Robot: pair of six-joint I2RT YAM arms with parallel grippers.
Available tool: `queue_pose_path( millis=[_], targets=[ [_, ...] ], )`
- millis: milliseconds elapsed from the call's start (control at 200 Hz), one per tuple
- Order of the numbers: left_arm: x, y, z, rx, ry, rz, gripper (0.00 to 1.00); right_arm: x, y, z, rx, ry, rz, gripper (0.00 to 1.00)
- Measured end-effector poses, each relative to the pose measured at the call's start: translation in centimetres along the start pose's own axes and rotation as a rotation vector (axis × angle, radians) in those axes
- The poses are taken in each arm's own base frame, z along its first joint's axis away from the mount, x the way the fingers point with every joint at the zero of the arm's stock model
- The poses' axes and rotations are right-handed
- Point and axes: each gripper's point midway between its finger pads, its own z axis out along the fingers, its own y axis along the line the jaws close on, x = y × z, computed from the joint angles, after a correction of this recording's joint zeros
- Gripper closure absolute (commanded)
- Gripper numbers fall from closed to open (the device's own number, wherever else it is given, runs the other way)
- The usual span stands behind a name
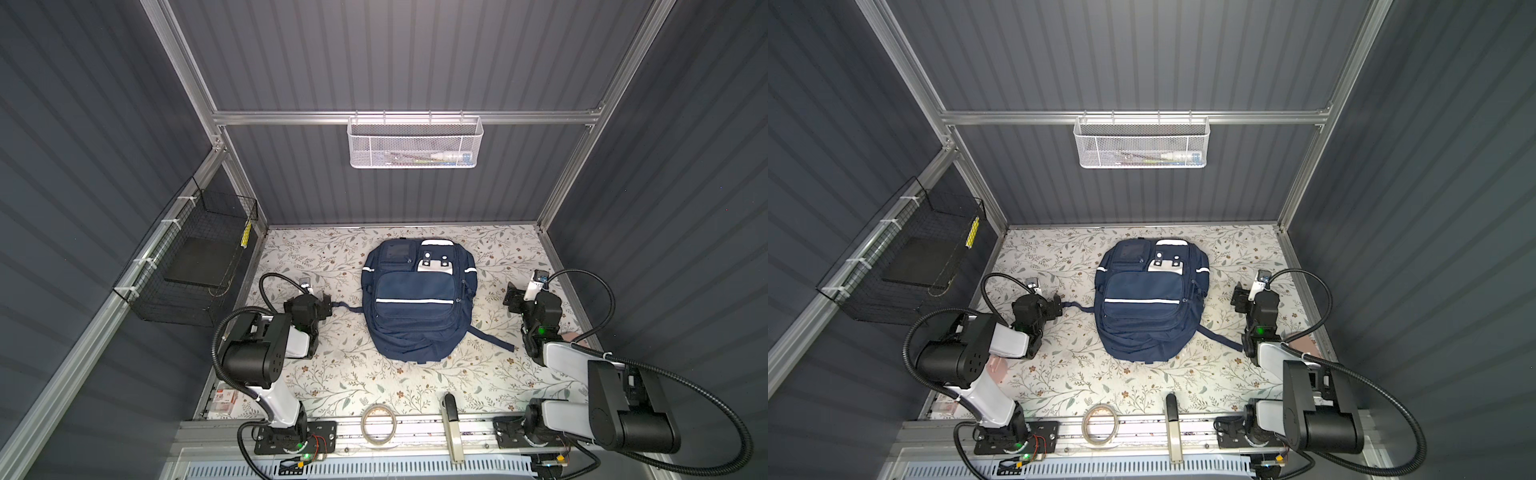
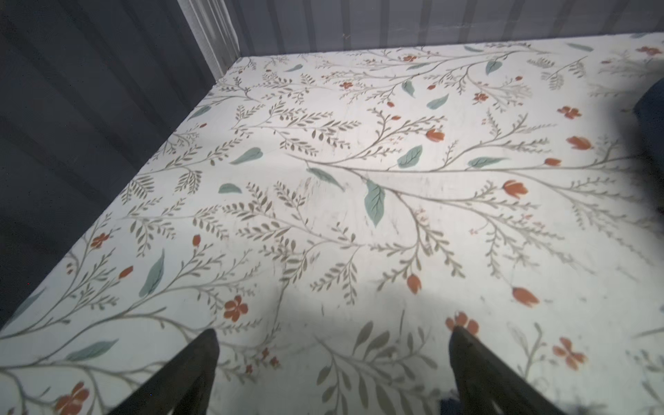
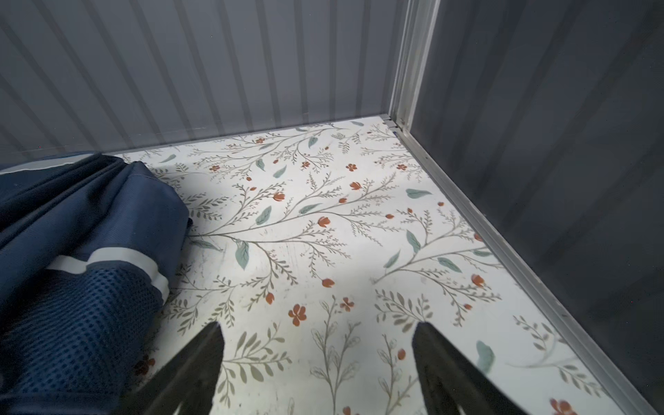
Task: Pack books, pencil case, and school supplies into a backpack
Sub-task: Reset both arms
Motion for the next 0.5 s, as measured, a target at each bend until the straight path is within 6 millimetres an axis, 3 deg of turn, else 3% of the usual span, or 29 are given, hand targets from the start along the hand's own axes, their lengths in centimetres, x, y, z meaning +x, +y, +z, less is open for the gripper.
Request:
queue_pose_path(
  millis=[170,500],
  targets=[
    [-1.5,-0.5,0.5,0.030,-0.032,-0.011,0.00,2.9,1.2,1.3,-0.068,0.070,-0.012,0.14],
    [-1.4,-0.7,0.5,0.045,-0.029,-0.010,0.00,2.1,1.7,1.3,-0.098,0.037,-0.010,0.04]
  ],
)
